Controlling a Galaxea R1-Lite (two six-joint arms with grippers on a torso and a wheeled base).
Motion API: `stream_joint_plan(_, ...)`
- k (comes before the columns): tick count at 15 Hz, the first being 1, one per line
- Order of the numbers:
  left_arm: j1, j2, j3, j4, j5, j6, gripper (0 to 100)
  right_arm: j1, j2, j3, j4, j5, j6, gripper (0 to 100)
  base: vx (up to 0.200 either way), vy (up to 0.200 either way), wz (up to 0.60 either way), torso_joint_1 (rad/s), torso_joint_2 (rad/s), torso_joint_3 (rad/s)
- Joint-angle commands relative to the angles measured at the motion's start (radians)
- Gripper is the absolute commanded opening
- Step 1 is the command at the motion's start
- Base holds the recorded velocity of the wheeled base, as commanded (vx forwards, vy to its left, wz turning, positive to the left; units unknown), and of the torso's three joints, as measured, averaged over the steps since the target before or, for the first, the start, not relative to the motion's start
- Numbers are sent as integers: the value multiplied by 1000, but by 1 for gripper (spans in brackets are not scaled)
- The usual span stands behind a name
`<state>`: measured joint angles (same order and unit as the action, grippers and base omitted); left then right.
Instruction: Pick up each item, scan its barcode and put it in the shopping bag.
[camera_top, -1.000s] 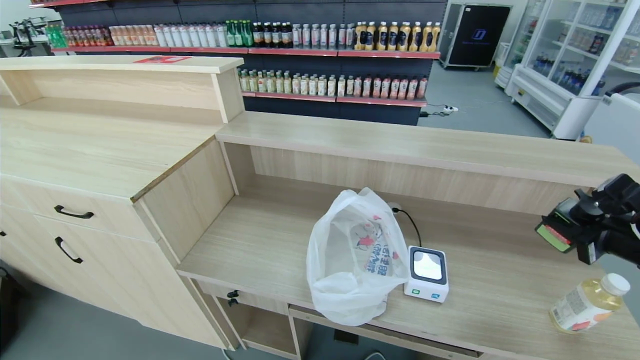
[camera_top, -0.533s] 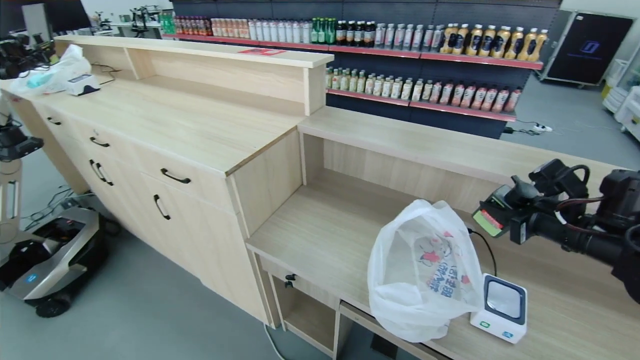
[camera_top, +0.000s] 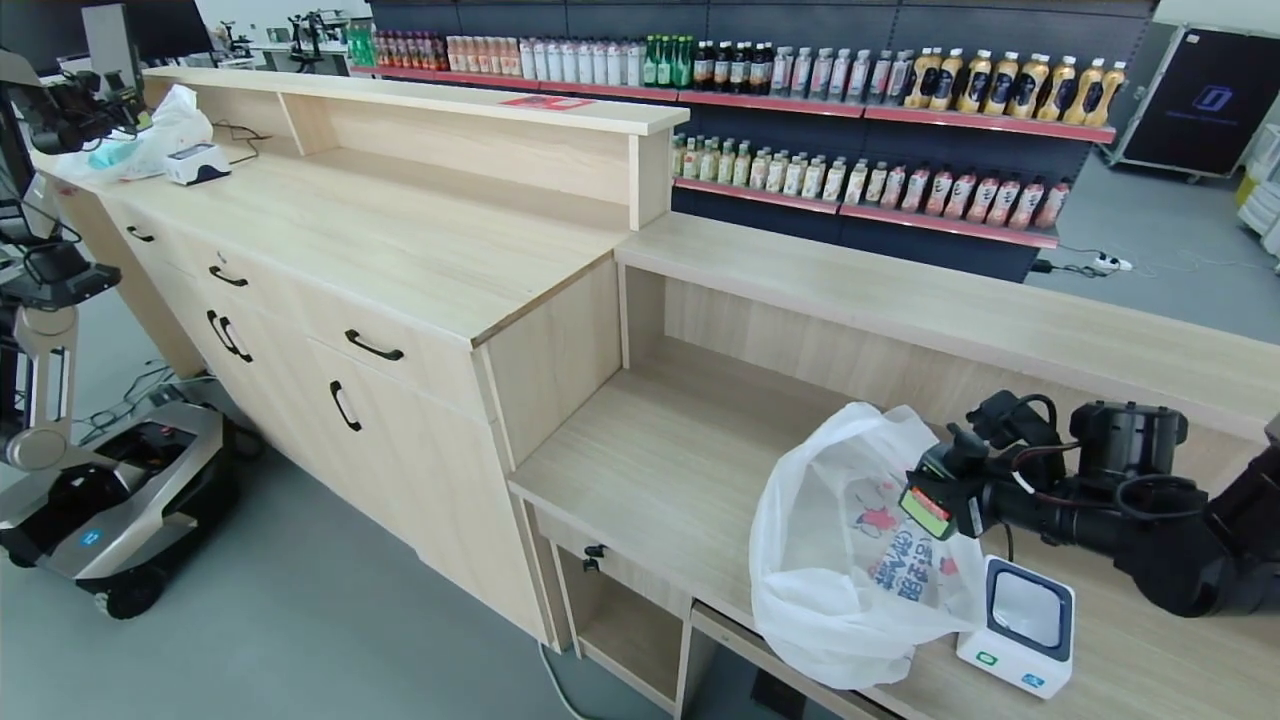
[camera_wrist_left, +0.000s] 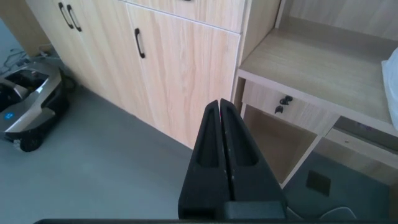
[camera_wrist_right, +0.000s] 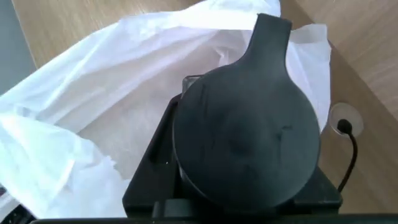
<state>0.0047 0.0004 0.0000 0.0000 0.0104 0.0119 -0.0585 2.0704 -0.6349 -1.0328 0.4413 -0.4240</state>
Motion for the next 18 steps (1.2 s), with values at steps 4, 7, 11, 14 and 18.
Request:
stream_joint_plan(4,0,0,0,0,0,0,0,6,208,-161,-4,1,-27,0,0,0,0,0,0,0)
stream_joint_plan(7,0,0,0,0,0,0,0,25,278,-241,-4,1,-59,0,0,0,0,0,0,0)
stream_joint_plan(11,0,0,0,0,0,0,0,49,316,-281,-6,4,-56,0,0,0,0,0,0,0)
stream_joint_plan(14,0,0,0,0,0,0,0,54,358,-301,-7,4,-58,0,0,0,0,0,0,0)
stream_joint_plan(18,0,0,0,0,0,0,0,62,408,-316,-79,7,-12,0,0,0,0,0,0,0)
